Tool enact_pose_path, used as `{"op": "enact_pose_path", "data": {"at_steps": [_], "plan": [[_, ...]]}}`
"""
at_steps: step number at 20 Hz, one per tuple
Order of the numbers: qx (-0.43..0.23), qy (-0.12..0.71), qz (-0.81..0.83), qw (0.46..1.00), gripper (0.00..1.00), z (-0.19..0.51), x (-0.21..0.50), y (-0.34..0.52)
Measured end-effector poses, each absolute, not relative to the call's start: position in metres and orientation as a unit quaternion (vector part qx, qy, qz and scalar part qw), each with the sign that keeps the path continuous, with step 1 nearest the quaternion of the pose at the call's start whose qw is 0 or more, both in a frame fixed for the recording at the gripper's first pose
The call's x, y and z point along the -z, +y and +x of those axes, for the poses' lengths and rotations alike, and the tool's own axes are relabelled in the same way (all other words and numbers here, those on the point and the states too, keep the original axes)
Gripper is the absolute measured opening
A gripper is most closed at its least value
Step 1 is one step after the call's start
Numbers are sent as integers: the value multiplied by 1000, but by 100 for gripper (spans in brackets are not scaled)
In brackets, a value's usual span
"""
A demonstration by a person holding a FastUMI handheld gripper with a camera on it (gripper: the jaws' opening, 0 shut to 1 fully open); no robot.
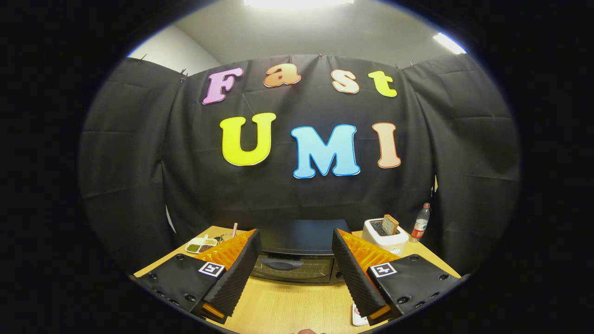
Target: Open the toaster oven, put the food inside, and close the toaster oven door.
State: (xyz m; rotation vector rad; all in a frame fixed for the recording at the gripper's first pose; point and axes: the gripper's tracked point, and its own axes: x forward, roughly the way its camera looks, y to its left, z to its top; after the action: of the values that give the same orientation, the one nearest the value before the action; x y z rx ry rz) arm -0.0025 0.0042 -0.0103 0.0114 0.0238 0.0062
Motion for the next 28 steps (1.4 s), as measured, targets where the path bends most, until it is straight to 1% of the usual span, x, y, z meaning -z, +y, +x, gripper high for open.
{"op": "enact_pose_path", "data": {"at_steps": [5, 11, 18, 25, 28], "plan": [[-2, 19, 2, 1000, 98, 9, 11, 11], [16, 40, -5, 999, 98, 45, 16, 11], [34, 97, 25, 994, 98, 100, 63, 26], [28, 156, 17, 987, 98, 146, 123, 39], [37, 171, 16, 984, 98, 155, 144, 43]]}}
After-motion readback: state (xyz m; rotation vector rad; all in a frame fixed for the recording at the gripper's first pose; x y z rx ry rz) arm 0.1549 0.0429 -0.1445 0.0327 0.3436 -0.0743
